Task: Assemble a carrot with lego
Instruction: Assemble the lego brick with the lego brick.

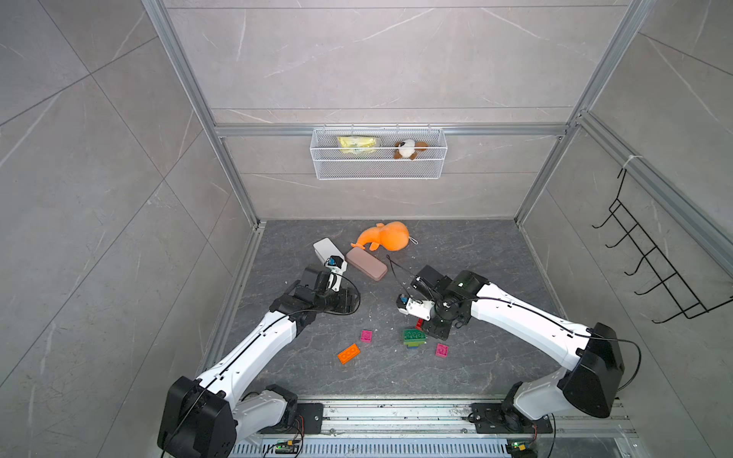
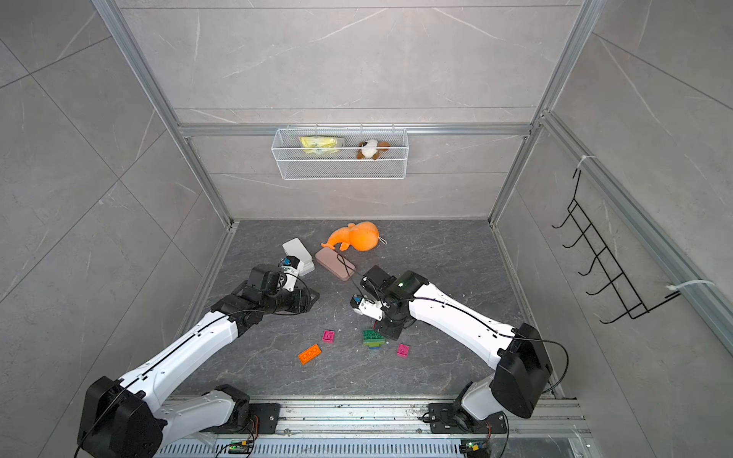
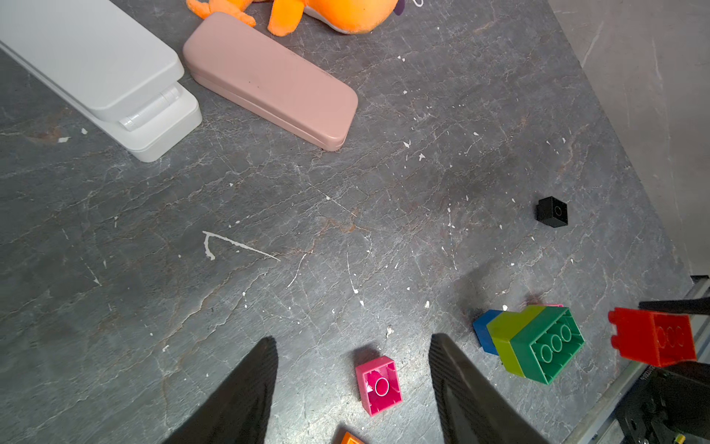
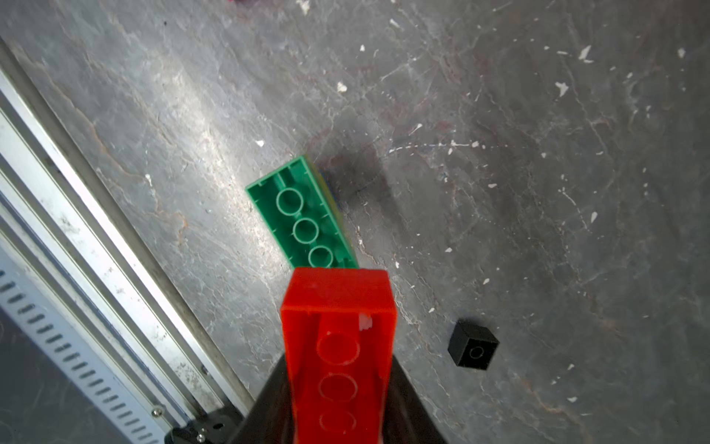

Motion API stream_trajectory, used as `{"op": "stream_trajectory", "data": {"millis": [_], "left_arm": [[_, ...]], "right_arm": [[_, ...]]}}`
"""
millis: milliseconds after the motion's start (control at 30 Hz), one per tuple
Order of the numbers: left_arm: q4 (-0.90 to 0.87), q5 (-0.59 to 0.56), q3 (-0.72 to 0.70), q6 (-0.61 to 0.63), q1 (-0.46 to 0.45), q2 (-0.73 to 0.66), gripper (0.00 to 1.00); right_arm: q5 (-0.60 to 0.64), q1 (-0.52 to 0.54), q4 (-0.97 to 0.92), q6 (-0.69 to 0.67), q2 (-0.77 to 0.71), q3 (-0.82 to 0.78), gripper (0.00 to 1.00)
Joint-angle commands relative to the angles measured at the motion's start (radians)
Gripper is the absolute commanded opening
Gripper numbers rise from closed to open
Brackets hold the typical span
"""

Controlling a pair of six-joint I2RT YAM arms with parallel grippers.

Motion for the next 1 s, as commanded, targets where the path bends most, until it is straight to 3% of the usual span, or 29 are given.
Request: {"op": "stream_trajectory", "data": {"millis": [0,967], "left_arm": [[0.032,-0.016,-0.006,0.029,0.005,-0.015,0.67],[0.043,-0.027,-0.018,0.037,0.014,0.006,0.67]], "right_arm": [[0.033,0.022,-0.06,-0.109,0.05,0.038,0.17],[-0.014,0.052,-0.071,-0.348,0.211,0.142,0.13]]}}
